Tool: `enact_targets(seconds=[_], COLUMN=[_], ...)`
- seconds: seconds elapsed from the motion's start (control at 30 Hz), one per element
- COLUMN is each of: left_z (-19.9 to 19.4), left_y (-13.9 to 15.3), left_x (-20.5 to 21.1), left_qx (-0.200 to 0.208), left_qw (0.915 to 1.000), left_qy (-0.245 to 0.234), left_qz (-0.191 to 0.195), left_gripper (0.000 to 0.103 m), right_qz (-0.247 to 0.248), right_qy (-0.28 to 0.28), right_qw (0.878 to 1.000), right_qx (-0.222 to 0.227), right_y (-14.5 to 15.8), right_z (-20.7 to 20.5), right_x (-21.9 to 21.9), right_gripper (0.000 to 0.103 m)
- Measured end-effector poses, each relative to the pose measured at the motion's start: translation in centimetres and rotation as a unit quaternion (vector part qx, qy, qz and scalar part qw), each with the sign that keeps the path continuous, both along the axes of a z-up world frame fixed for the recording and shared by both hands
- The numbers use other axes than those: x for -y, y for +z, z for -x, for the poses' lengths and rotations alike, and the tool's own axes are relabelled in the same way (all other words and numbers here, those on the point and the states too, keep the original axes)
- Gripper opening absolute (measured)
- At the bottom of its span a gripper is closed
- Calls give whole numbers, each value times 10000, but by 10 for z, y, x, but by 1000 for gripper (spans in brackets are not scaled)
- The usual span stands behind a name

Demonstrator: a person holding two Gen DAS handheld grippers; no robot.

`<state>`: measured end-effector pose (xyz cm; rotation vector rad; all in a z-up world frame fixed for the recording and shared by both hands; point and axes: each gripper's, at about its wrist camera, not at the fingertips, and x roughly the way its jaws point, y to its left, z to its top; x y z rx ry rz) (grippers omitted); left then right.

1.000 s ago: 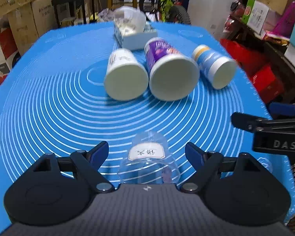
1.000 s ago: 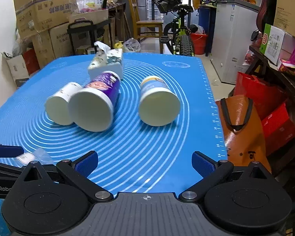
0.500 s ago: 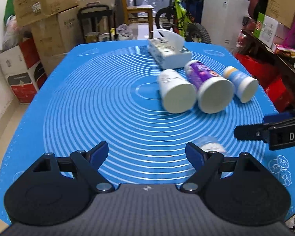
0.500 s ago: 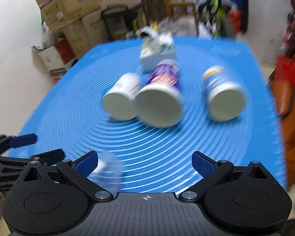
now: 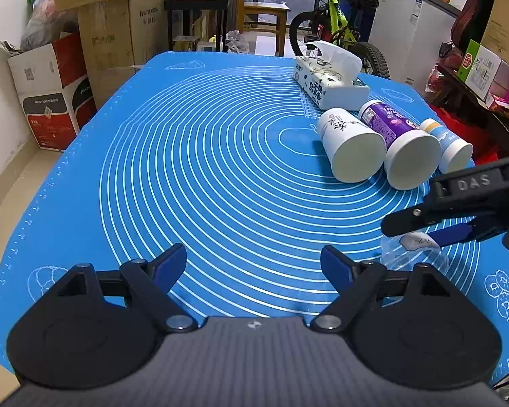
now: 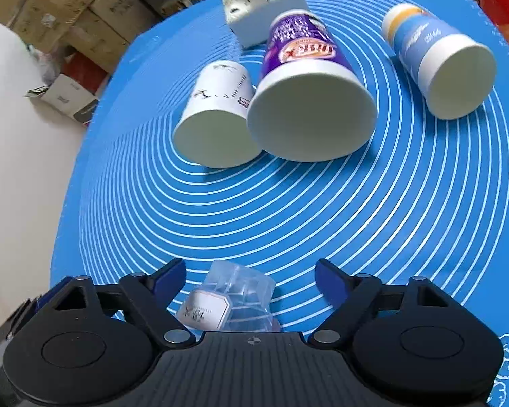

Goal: Flip cup upside down
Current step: 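Grasp the clear cup with the right tool while the left tool releases it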

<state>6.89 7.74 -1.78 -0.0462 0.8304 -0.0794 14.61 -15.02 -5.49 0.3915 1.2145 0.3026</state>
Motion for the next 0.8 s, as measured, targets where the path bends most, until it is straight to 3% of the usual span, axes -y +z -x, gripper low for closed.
enact_targets(seconds=[0.1, 0.27, 0.33, 0.5, 0.67, 0.8], left_z=[1, 2, 2, 2, 1, -1], left_y=[0, -1, -3, -5, -4, -5], left_x=[-4, -6, -5, -6, -5, 0], left_qx=[24, 20, 5, -21, 5, 27], left_qw=[10000, 10000, 10000, 9999, 9999, 10000], left_qy=[-14, -35, -57, -62, -46, -31], left_qz=[28, 88, 81, 90, 103, 88], left_gripper=[86, 86, 86, 86, 86, 86], right_qz=[144, 88, 194, 297, 482, 1293], right_qy=[32, 125, 136, 143, -98, -417], right_qw=[9999, 9999, 9996, 9988, 9924, 9630], right_qx=[-9, 68, 140, 375, 1127, 2326], right_y=[1, 6, 7, 11, 30, 41], right_z=[1, 4, 5, 11, 16, 27], right_x=[-7, -14, -18, -23, -15, -10], right_gripper=[69, 54, 50, 49, 49, 49])
